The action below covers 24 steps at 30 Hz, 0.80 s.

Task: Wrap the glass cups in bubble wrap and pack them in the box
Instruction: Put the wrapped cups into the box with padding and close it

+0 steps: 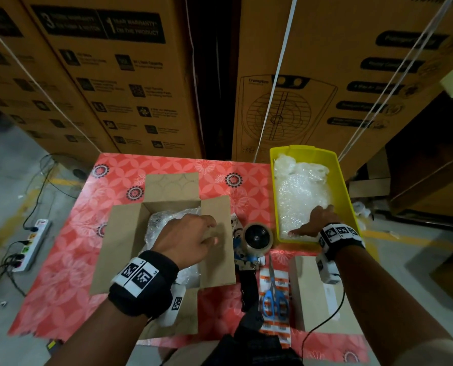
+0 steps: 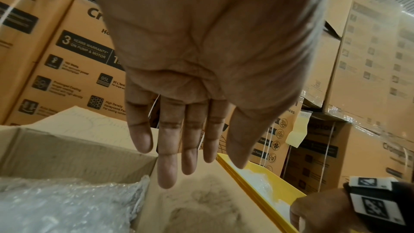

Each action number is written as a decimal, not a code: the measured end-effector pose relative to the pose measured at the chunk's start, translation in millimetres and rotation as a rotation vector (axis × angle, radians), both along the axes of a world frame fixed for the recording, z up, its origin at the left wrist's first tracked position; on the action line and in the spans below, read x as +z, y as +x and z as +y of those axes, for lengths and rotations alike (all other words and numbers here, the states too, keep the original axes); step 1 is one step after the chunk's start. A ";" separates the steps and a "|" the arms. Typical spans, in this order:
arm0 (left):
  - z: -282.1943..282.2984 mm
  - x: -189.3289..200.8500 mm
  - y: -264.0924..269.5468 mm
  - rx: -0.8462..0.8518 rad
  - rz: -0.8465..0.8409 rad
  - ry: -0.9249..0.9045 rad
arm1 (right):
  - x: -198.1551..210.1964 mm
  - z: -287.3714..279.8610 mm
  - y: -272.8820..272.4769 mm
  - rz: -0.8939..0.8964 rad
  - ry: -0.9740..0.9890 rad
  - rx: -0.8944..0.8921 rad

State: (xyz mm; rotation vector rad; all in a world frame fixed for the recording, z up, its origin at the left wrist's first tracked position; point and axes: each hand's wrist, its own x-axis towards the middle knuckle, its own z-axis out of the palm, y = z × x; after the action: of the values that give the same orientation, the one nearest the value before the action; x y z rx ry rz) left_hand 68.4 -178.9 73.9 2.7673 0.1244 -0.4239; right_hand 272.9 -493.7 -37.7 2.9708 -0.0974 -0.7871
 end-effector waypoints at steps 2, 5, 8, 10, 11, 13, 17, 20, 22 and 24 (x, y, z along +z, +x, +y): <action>1.1 -1.6 -3.7 -0.002 0.004 -0.001 | -0.6 -2.6 2.3 -0.032 0.012 0.009; 3.6 -5.7 -7.4 0.005 0.004 0.004 | 0.3 -10.3 -0.5 -0.110 0.013 0.046; 5.3 -8.4 -8.3 0.016 0.009 0.001 | 3.8 -19.0 -5.5 -0.136 0.010 0.078; 4.5 -8.8 -8.4 0.011 0.005 0.008 | 7.2 -23.3 -8.4 -0.164 0.046 0.058; 3.8 -9.2 -8.4 0.005 0.001 0.010 | 7.6 -25.8 -8.4 -0.182 0.077 0.022; 2.4 -9.2 -8.0 0.001 0.004 0.011 | 10.1 -29.8 -6.7 -0.214 0.192 -0.099; 2.0 -10.1 -8.9 -0.003 0.024 0.010 | 20.2 -28.8 1.7 -0.356 0.259 -0.167; 1.6 -9.3 -9.7 -0.002 0.030 0.020 | 31.1 -17.4 9.7 -0.505 0.136 -0.058; 1.5 -9.1 -10.3 0.007 0.029 0.023 | 35.0 -6.7 18.2 -0.495 0.086 0.002; 1.6 -9.9 -11.1 0.010 0.029 0.023 | 32.6 2.4 26.1 -0.425 0.008 0.097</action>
State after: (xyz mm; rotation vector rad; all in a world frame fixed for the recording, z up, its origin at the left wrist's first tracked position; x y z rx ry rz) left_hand 57.3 -177.2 63.9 2.7824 0.1517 -0.4634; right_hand 299.0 -491.3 -5.1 3.0697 0.0298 -0.1369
